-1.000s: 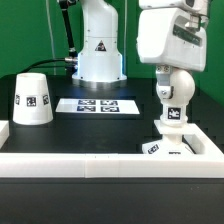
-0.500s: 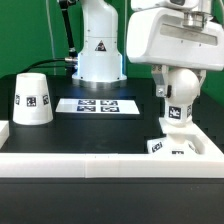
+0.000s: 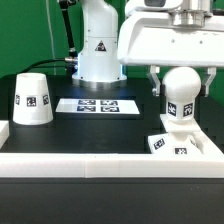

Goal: Assemble lamp

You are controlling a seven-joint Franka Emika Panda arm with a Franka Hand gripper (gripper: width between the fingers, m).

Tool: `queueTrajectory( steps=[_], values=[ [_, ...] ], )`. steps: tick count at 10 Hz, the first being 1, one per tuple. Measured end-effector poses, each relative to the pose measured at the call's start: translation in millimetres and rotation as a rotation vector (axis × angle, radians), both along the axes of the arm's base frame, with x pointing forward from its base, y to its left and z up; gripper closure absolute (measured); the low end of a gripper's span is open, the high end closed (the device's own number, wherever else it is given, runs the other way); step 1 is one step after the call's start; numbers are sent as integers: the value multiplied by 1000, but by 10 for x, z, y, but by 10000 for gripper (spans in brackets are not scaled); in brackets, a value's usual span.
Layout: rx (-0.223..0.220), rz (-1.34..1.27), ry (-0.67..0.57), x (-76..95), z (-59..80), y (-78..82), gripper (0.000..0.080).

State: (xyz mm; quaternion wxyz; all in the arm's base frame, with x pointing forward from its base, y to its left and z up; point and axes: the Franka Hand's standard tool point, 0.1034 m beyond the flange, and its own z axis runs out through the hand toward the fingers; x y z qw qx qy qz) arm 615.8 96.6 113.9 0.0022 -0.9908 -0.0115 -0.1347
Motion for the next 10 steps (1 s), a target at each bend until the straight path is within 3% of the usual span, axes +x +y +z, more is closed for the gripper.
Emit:
queueTrajectory(
  steps=[3,5,10],
  values=[
    [79,-258,6,-77,-60,93,223],
    [144,-450,29,-82,-61,83,223],
    [258,-788,115,-84,-69,58,223]
  ],
)
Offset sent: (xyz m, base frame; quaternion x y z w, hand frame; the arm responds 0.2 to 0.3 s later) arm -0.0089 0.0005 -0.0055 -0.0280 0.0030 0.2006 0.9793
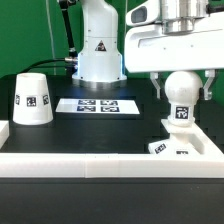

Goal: Assemble lamp

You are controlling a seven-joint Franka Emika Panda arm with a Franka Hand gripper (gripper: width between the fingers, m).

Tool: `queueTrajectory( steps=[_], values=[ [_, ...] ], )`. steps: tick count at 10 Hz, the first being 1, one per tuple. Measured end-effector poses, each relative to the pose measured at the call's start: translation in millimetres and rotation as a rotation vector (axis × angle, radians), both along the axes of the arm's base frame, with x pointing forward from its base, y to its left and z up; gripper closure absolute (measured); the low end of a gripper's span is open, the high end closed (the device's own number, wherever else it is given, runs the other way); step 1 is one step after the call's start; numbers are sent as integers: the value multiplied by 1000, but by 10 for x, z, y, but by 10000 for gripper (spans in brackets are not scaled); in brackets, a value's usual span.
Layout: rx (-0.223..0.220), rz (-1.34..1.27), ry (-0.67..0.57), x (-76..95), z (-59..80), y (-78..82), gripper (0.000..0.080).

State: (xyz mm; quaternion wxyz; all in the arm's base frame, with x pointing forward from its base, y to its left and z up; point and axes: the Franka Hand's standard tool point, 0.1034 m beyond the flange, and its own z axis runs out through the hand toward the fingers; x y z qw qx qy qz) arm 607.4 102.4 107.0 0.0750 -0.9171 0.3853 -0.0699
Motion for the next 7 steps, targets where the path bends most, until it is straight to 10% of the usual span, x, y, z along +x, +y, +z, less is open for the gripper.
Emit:
queueTrajectory(
  steps=[7],
  values=[
    [54,-192,28,0,-6,48,179]
  ],
)
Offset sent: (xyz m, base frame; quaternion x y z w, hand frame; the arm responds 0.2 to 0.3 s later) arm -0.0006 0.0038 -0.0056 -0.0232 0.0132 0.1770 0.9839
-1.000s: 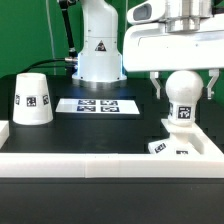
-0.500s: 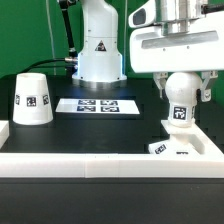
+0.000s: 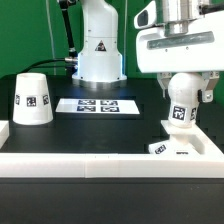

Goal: Assemble lamp

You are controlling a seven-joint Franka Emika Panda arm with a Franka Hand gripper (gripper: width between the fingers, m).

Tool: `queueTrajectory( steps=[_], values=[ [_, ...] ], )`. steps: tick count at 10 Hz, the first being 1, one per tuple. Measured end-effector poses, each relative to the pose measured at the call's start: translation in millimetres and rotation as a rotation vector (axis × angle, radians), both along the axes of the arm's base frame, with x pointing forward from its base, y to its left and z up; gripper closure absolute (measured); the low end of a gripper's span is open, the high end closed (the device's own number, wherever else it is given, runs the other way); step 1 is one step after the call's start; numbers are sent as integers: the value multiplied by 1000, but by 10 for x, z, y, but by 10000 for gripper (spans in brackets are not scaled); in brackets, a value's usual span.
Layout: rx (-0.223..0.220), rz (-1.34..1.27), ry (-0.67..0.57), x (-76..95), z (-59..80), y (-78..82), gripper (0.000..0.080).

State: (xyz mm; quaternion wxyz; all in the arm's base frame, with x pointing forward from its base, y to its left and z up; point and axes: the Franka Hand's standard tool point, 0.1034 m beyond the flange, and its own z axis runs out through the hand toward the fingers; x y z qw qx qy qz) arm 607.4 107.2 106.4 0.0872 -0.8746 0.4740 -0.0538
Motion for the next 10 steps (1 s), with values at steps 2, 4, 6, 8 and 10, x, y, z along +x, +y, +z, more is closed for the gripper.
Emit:
queueTrajectory(
  steps=[2,4,6,8,10],
  values=[
    [-26,148,-23,-10,50,0,117],
    [-57,299,-42,-61,57,-16,103],
    [-92,489,-69,-40,116,-14,101],
    [-121,640,-82,-44,99,-21,101],
    [-154,804,-98,-43,94,-37,101]
  ],
)
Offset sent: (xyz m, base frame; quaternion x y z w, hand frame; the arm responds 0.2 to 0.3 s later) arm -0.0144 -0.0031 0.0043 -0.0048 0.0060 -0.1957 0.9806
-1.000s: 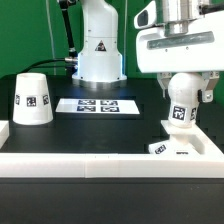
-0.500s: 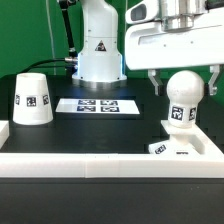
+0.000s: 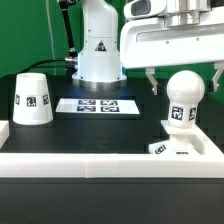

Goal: Assemble lamp

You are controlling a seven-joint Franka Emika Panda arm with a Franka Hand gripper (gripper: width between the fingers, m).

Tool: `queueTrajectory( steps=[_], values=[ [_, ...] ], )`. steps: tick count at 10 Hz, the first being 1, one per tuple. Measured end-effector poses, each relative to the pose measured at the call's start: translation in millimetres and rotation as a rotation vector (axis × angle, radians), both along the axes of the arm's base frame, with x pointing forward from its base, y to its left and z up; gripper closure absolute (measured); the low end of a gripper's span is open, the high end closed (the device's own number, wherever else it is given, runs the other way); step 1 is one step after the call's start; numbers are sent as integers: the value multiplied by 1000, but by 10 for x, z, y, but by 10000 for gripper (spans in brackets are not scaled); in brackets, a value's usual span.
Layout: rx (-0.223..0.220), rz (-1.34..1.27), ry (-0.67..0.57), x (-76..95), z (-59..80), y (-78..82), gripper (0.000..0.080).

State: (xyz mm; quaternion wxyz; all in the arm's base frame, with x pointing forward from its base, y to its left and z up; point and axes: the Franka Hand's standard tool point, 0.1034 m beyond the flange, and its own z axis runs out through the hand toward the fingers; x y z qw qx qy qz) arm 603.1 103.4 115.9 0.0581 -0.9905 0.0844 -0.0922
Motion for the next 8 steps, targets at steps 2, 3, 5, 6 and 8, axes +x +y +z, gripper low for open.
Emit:
queueTrajectory(
  steps=[2,3,5,6,8],
  values=[
    [-70,261,-36,24,8,-20,101],
    [-101,362,-53,39,16,-5,101],
    [-149,528,-57,31,5,-8,101],
    [-155,558,-58,31,3,-37,101],
    [-183,661,-65,37,4,-55,101]
  ],
)
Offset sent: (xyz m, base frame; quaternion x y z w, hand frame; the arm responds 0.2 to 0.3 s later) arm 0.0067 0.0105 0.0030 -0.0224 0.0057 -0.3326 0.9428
